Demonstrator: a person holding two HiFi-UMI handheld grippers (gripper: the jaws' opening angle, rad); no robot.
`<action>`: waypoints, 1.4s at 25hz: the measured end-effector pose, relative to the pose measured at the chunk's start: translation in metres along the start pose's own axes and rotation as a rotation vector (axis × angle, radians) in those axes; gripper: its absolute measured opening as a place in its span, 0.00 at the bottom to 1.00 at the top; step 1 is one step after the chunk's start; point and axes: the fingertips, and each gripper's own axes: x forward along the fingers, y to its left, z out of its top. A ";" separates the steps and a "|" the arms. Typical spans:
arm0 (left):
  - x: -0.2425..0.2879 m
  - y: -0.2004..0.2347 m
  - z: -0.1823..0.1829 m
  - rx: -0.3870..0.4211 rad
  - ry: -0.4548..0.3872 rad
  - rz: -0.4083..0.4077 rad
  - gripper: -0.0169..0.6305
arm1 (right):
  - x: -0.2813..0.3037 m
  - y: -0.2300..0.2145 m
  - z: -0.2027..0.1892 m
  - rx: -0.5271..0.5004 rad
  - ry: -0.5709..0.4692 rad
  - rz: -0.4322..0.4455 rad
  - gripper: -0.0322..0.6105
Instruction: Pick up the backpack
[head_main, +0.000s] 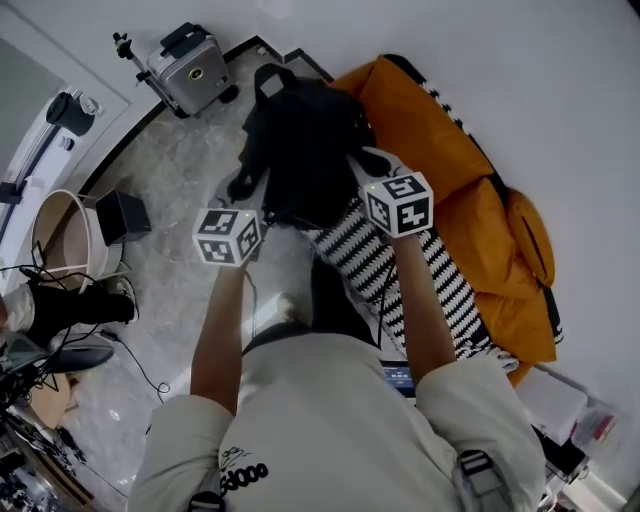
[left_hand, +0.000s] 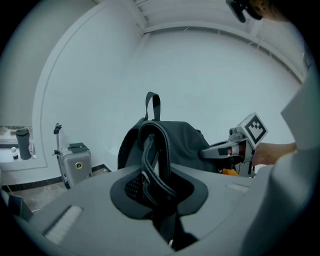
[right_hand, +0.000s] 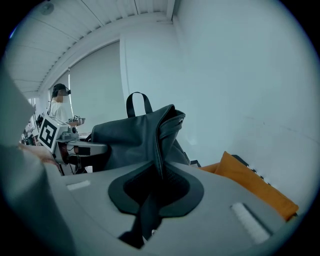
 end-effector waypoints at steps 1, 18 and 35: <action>-0.008 -0.002 0.005 0.009 -0.012 0.002 0.11 | -0.006 0.007 0.005 -0.005 -0.012 -0.002 0.10; -0.159 -0.032 0.090 0.111 -0.230 0.046 0.10 | -0.111 0.130 0.087 -0.152 -0.231 -0.007 0.10; -0.279 -0.061 0.144 0.228 -0.368 0.051 0.10 | -0.197 0.230 0.134 -0.264 -0.381 0.002 0.10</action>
